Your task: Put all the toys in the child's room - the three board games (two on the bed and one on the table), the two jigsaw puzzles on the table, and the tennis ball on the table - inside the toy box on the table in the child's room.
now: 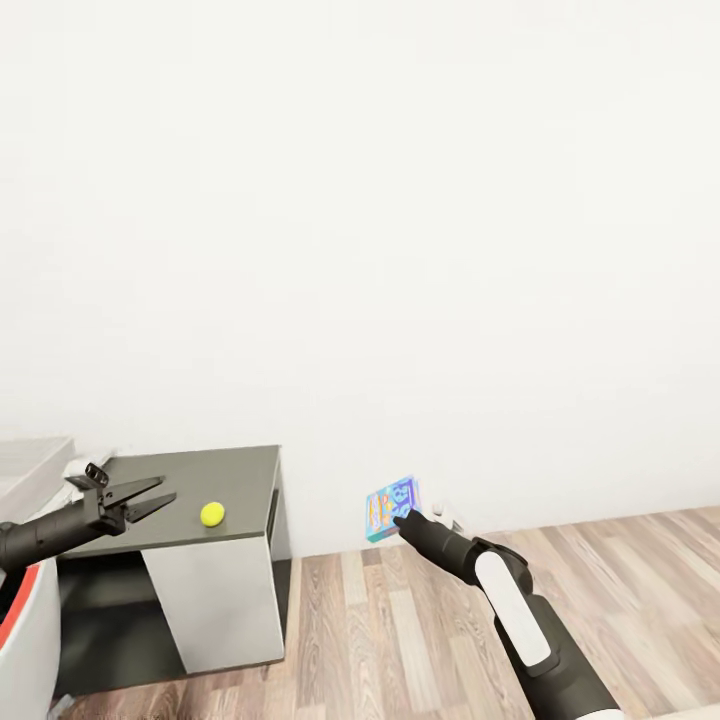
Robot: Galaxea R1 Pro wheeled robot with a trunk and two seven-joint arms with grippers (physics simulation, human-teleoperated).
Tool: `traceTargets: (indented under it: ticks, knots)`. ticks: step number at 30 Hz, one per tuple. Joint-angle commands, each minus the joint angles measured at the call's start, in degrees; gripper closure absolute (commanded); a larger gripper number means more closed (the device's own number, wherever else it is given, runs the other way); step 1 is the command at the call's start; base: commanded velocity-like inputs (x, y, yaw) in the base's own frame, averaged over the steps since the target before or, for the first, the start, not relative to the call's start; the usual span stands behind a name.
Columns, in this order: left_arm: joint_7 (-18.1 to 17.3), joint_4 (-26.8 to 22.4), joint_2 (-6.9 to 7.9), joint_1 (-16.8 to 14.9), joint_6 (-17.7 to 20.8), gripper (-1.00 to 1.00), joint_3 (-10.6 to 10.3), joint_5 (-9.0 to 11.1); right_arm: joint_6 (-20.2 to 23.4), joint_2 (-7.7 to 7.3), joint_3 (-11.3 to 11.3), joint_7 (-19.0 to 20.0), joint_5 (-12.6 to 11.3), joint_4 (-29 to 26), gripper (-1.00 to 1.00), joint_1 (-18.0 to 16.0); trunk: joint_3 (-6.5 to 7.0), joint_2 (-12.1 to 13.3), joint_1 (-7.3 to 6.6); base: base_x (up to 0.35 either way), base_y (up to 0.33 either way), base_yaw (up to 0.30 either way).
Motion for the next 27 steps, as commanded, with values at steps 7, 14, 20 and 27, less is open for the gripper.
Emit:
traceTargets:
  ticks: [7,14,20,27]
  knots:
    - [-0.2,0.0,0.01,-0.1,0.6,-1.00,0.0,0.0,0.2,0.01,0.0,-0.2,-0.4,-0.1,1.00,0.0,-0.12,-0.1,0.03,0.001,0.000,0.290]
    - [-0.2,0.0,0.01,-0.1,0.6,-1.00,0.0,0.0,0.2,0.01,0.0,-0.2,-0.4,-0.1,1.00,0.0,-0.12,-0.1,0.03,0.000,0.000,0.290]
    - [-0.2,0.0,0.01,-0.1,0.6,-1.00,0.0,-0.1,0.2,0.01,0.0,-0.2,-0.4,0.0,1.00,0.0,-0.12,-0.1,0.03,0.040,0.000,0.290]
    - [-0.2,0.0,0.01,-0.1,0.6,-1.00,0.0,-0.1,0.2,0.01,0.0,-0.2,-0.4,0.0,1.00,0.0,-0.12,-0.1,0.03,0.113,0.000,0.290]
